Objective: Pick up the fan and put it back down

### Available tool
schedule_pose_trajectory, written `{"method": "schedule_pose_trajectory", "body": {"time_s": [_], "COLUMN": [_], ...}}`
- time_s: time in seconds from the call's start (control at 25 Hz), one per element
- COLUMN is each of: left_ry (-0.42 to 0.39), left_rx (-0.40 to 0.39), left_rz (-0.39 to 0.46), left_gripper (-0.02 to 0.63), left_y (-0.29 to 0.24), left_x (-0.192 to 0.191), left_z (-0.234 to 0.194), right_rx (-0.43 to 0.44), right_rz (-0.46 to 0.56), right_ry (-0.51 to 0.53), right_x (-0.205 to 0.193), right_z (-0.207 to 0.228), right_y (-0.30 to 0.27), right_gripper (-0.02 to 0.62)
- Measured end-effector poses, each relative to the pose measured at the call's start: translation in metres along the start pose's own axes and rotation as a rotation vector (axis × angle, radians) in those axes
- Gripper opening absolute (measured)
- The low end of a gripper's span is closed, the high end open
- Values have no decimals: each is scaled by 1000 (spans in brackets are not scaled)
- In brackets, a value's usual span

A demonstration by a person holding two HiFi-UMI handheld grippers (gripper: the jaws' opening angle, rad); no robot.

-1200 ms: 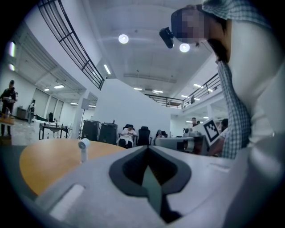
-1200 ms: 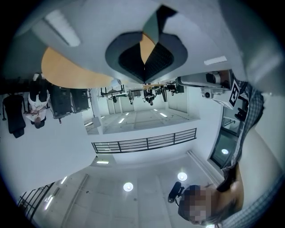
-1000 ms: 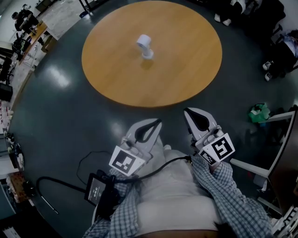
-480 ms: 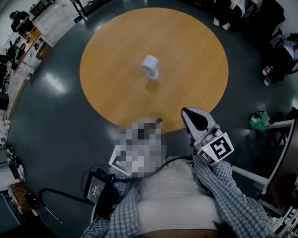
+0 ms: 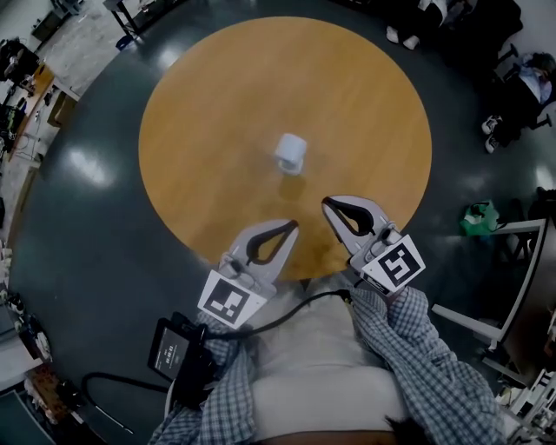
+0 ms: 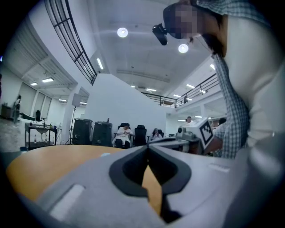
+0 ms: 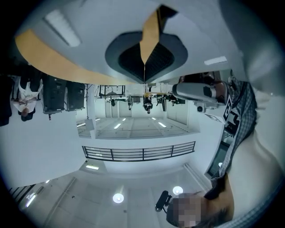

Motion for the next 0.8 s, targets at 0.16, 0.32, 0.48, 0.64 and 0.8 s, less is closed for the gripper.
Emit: {"method": "schedule_pose_trajectory", "body": {"time_s": [0.16, 0.32, 0.48, 0.64, 0.8], "left_ry": [27, 31, 39, 39, 25], "left_rx": [21, 71, 123, 147, 142], "left_rz": [18, -1, -3, -37, -80], "left_gripper": [0, 0, 0, 0, 0], "left_y": [-1, 0, 4, 3, -2], "left_x": [0, -6, -8, -18, -28], "left_z": [-11, -23, -37, -40, -42], "right_rx": [39, 57, 75, 74, 107], "right_rz": [-46, -92, -162, -199, -206], "right_ry": [9, -26, -42, -66, -52], "right_x": [-26, -58, -96, -126, -142], "right_z": [9, 20, 29, 39, 38], "right_y": [-16, -32, -56, -78, -100], "right_gripper": [43, 97, 168, 231, 247]}}
Point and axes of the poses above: the fingertips, and each gripper's own axes: y backward along the fingers, z to its right, x out of its top, the point moved 1 cm from there along y, backward along the fingers, and after that the axes turned 12 degrees about y, right-handed, at the moved point
